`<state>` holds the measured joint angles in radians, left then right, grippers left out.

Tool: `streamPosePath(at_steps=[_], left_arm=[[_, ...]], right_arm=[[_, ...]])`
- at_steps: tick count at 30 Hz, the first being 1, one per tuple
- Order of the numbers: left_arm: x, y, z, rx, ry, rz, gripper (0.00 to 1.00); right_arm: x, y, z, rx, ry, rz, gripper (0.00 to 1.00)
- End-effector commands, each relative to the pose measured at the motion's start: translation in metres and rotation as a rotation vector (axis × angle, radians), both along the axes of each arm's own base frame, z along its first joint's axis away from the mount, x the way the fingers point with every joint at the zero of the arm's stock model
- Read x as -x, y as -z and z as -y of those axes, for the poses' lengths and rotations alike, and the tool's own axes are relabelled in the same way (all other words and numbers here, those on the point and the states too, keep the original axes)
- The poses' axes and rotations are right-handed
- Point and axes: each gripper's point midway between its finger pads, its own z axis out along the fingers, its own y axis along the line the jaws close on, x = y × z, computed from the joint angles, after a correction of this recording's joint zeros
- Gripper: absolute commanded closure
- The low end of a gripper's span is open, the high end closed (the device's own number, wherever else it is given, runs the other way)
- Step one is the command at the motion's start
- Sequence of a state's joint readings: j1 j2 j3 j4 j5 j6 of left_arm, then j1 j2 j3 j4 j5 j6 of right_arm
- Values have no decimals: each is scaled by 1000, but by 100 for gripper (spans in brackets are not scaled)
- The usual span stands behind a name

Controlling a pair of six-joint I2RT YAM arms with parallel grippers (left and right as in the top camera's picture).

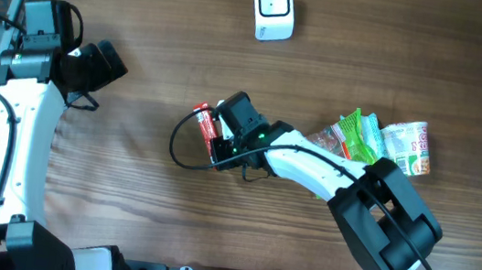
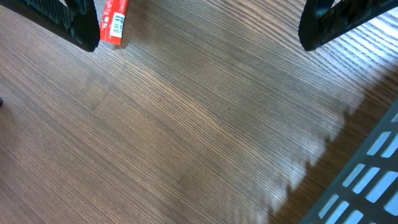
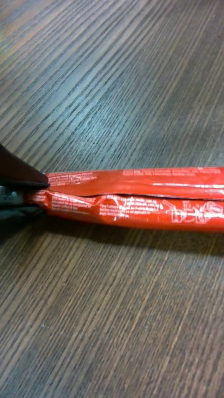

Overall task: Scan the item barcode
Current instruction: 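Lift the red snack stick with the right gripper and turn it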

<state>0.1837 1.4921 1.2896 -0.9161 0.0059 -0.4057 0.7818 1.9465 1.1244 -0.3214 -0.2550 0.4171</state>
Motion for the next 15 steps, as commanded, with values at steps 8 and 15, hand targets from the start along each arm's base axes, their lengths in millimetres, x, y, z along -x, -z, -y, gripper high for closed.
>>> streamPosePath(at_steps=[8,15], left_arm=[[-1,-4,-1,-3,5,14,0],[-1,-4,-1,-3,5,14,0]], right_arm=[[4,11,15,116,11,55,90],[-3,-13,13,38,2,51,96]])
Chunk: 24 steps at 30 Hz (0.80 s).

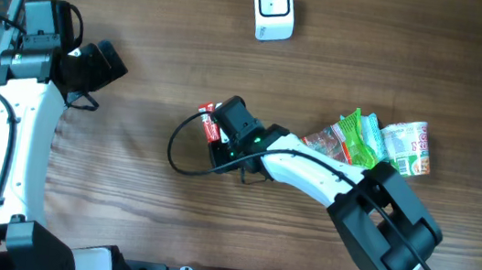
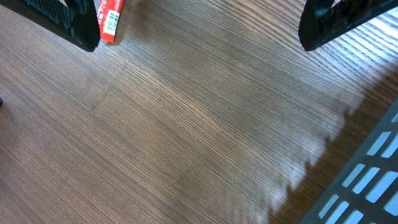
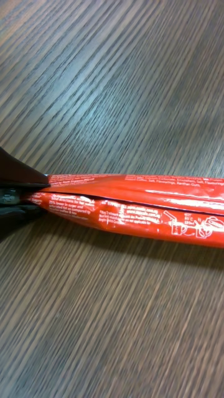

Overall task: Scan the item barcode
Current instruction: 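Lift the red snack stick with the right gripper and turn it, then carry the red snack stick up to the white scanner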

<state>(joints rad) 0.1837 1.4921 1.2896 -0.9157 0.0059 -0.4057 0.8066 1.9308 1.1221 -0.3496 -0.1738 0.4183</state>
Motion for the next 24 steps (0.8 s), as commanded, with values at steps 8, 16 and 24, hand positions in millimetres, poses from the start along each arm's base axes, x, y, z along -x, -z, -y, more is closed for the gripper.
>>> streamPosePath(at_steps=[8,16,24], left_arm=[[-1,-4,-1,-3,5,14,0],[-1,-4,-1,-3,5,14,0],[-1,-4,-1,-3,5,14,0]], right_arm=[[9,-100,31,-182,-97,6,96],[51,-191,87,-302,-284,116,96],[115,-267,121,-472,-314,232,96]])
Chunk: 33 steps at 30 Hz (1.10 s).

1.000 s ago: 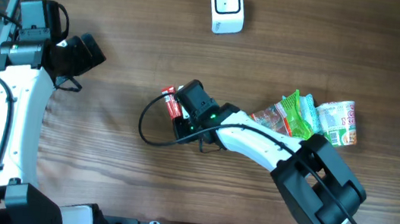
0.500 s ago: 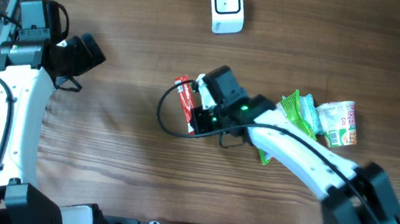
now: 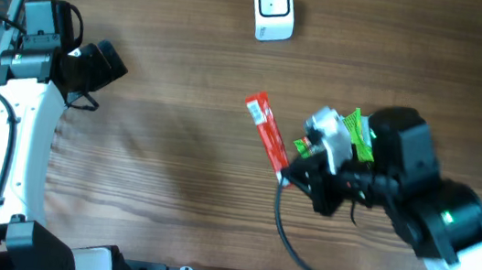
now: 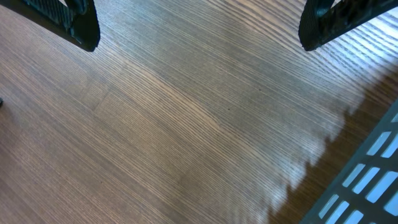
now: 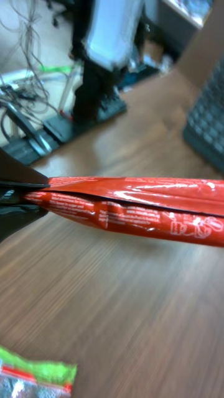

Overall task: Scan the item barcode
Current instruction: 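Carry the red snack stick up to the white scanner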

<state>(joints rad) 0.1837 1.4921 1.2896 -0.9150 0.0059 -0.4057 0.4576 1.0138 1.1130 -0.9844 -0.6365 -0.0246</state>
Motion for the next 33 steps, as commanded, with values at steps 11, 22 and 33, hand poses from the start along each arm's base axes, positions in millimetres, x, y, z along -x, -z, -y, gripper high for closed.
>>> streamPosePath(at_steps=[11,22,33], left_arm=[[-1,-4,-1,-2,5,13,0],[-1,-4,-1,-2,5,13,0],[-1,-4,-1,-2,5,13,0]], right_arm=[[23,-2,4,-22,-20,-65,96],[-141,44,28,466,427,-99,96],[-270,2,44,1119,597,489,96]])
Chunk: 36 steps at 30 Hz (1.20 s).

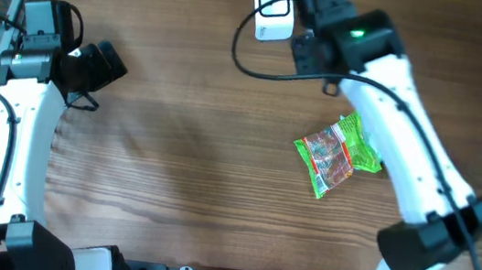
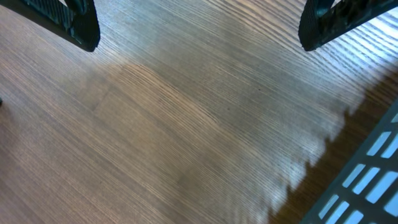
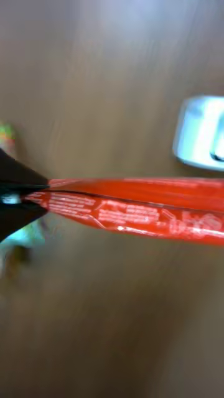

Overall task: Scan the item barcode
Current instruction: 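Carry the red snack stick up to the white scanner, then move the red snack stick right and release it beside the green bag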

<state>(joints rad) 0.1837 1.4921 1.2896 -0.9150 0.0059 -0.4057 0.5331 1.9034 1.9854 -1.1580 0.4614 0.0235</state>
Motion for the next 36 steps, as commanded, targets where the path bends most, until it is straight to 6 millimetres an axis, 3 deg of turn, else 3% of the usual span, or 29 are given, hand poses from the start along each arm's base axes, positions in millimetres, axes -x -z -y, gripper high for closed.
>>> streamPosePath(at_steps=[1,6,13,18,23,30,33,36], left_arm=[[-1,-4,-1,-2,5,13,0],[-1,-4,-1,-2,5,13,0],[-1,-4,-1,-2,5,13,0],[-1,-4,-1,-2,5,13,0],[-1,-4,-1,-2,5,13,0],[-1,-4,-1,-2,5,13,0],[-1,-4,-1,-2,5,13,0],[-1,-4,-1,-2,5,13,0]], right_arm=[[-34,-14,-6,390,-44,178,96],[-79,3,-34,732,-133,253,96],[-122,70,-29,937,-202,164,96],[-130,116,-35,998,-275,97,96],[-124,158,-47,951,-436,1,96],[-122,151,-41,965,-406,-1,96],[-119,121,-51,788,-377,82,96],[-101,74,-62,540,-373,138,96]])
